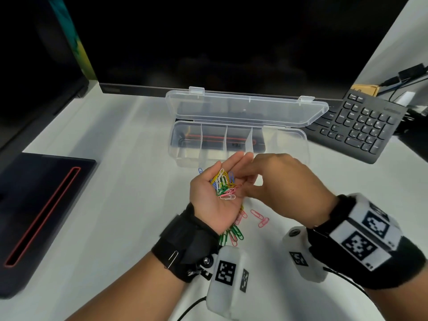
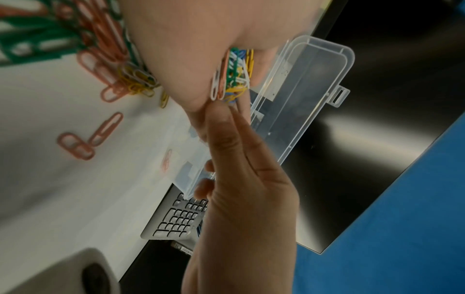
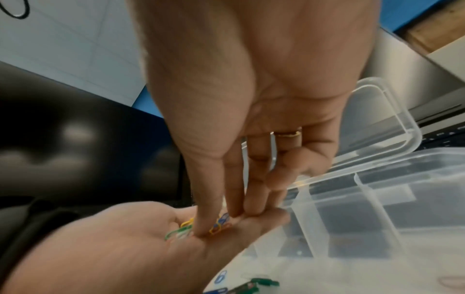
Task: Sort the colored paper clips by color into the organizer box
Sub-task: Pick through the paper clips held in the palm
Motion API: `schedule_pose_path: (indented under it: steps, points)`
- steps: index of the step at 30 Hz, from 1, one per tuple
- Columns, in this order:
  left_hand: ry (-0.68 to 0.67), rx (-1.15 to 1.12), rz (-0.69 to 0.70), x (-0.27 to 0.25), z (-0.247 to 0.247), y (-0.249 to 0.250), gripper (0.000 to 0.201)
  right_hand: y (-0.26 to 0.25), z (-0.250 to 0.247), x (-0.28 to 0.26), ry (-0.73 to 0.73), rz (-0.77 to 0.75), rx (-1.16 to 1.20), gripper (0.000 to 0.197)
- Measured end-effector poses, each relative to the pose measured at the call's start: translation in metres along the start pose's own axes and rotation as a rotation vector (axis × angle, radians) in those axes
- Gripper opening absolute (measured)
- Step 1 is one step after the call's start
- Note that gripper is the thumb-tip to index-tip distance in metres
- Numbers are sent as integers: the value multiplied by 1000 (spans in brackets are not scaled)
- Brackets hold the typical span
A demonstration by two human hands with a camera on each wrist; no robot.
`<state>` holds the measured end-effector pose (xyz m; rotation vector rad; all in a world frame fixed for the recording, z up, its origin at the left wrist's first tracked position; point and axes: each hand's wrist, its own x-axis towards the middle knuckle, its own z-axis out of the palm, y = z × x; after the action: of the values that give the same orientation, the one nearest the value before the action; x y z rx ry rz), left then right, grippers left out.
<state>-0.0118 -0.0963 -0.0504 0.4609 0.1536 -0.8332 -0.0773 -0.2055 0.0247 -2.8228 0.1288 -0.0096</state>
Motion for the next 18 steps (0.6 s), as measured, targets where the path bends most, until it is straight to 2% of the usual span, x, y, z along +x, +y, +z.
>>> schedule_pose_path:
  steps: [8, 14, 18]
  points:
    - [47, -3, -9, -1, 0, -1, 44, 3, 9, 2, -6, -29, 69, 9]
    - [31, -78, -36, 1, -1, -1, 44, 5, -2, 4, 43, 54, 241, 6]
    - [32, -68, -23, 1, -1, -3, 42, 4, -7, 5, 79, 71, 315, 20]
